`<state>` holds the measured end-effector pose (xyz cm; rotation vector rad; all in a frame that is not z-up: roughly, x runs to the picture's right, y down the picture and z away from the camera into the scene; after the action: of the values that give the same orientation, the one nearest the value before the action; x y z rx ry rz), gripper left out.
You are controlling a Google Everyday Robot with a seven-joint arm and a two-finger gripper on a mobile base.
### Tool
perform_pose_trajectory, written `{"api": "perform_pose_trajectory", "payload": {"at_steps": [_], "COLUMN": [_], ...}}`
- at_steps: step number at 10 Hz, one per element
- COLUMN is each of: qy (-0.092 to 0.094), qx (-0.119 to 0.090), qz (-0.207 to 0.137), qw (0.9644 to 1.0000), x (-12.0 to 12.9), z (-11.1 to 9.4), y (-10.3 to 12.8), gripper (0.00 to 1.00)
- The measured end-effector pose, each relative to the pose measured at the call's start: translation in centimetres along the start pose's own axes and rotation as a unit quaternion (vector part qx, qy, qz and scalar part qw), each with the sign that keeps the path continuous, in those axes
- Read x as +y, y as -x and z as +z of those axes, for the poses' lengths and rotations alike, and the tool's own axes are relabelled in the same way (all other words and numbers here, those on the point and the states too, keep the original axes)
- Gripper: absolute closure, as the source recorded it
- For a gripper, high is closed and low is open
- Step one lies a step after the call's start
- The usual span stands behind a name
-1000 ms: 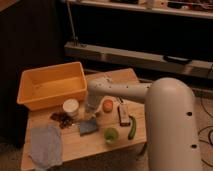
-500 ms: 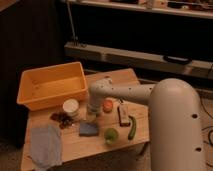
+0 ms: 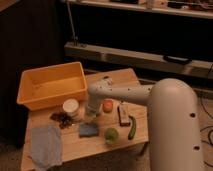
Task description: Place fork in plastic cup
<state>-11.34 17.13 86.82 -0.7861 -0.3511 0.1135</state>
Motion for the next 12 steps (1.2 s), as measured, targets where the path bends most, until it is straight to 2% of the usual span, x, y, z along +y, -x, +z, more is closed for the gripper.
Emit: {"api": "perform_pose_trajectory", "payload": {"at_steps": [2,3,5,9,12], "qy": [0.003,0.003,0.004,0.005,-0.001], "qx": [0.001,0.001,-0.001,-0.005,-0.029], "qz": [-0.001,-0.003,-0.019,-0.022,-0.021], "qw": [1.0000,1.0000,0.9998,0.9997,0.9994], "x": [0.2,0.3,0.8,0.7,-1.0], "z": [0.1,0.3,0.8,0.5,-3.7], "y": [0.1,0.1,0.8,0.9,1.3], "gripper": [0.93,0.99,1.00,1.00,1.00]}}
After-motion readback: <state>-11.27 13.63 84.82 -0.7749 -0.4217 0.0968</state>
